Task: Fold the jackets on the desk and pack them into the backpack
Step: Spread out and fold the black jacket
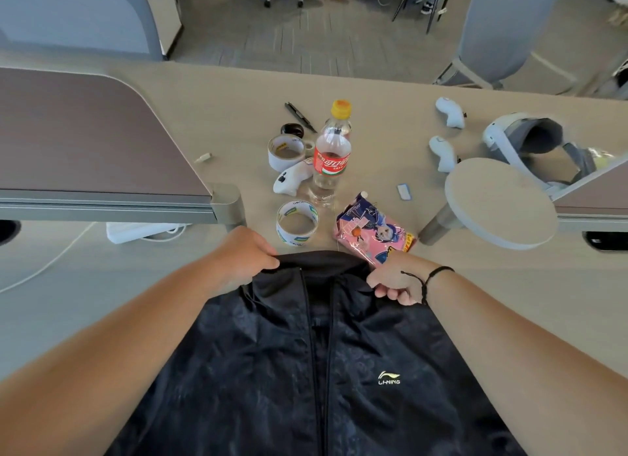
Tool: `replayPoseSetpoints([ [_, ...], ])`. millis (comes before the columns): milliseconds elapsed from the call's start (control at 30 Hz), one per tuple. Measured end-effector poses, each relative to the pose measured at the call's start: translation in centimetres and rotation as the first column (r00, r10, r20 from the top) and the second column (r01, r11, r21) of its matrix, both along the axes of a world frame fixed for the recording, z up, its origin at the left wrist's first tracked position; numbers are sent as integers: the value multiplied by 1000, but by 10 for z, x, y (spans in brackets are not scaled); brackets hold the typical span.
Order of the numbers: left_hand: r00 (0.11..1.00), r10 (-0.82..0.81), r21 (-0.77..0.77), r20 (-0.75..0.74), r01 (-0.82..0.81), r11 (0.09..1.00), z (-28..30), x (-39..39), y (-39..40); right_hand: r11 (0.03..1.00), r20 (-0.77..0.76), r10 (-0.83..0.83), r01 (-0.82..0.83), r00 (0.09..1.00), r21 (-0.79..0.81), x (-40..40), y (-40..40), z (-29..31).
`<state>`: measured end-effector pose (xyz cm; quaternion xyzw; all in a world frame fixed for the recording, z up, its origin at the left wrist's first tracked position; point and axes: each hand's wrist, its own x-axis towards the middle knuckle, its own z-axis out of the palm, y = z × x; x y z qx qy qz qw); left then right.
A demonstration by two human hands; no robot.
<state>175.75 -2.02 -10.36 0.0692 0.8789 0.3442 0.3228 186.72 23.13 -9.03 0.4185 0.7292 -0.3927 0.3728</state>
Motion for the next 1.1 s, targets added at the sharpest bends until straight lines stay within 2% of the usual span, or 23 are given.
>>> replayPoseSetpoints([
  [67,998,0,2,-69,0,1000,9,-2,0,999,-164,-30,33,986,11,0,-2,10],
  [100,993,7,3,-121,-7,1000,12,-3,1,994,-308,20,15,951,111,-2,-1,14],
  [133,984,28,4,-178,-27,1000,15,-4,1,954,-427,166,-35,889,298,-5,0,17],
  [167,972,62,8,-228,-62,998,15,-5,2,874,-481,325,-64,814,481,-8,0,19],
  [200,961,106,22,-257,-104,994,14,-6,3,806,-493,418,-62,763,588,-10,-2,21],
  [233,955,156,41,-253,-151,988,11,-6,5,781,-509,455,-53,731,622,-12,-5,20],
  [300,948,253,100,-194,-237,966,5,0,10,807,-551,427,-26,717,591,-14,-9,13],
  [333,940,270,126,-207,-248,961,0,5,12,819,-576,417,-15,703,574,-12,-9,7],
  [367,926,236,115,-294,-211,971,-5,10,12,808,-596,455,-26,662,588,-8,-10,1],
  [433,866,28,17,-500,-22,1000,-11,20,10,701,-562,671,-167,483,693,2,-11,-7],
  [467,836,-110,-42,-537,104,994,-10,24,9,619,-495,773,-297,398,727,6,-12,-10],
  [500,821,-253,-115,-512,227,967,-9,27,9,532,-409,844,-437,348,725,8,-15,-12],
  [567,775,-512,-294,-371,425,856,-8,31,14,397,-189,910,-645,369,652,7,-18,-15],
  [633,726,-644,-455,-241,502,735,-9,34,20,344,-13,907,-720,422,603,1,-19,-19],
  [700,736,-659,-576,-153,476,665,-11,35,24,401,13,871,-725,491,560,-4,-18,-20],
  [767,775,-629,-660,-61,441,608,-11,37,29,489,-49,840,-714,541,502,-7,-18,-19],
  [833,776,-629,-706,-30,430,563,-7,39,34,568,-157,810,-688,566,453,-9,-18,-14],
  [967,775,-624,-699,-99,392,598,-4,41,35,724,-424,690,-548,587,420,-9,-12,9],
  [1100,803,-582,-662,-128,368,653,-15,39,24,837,-642,546,-327,538,438,-24,-14,20],
])
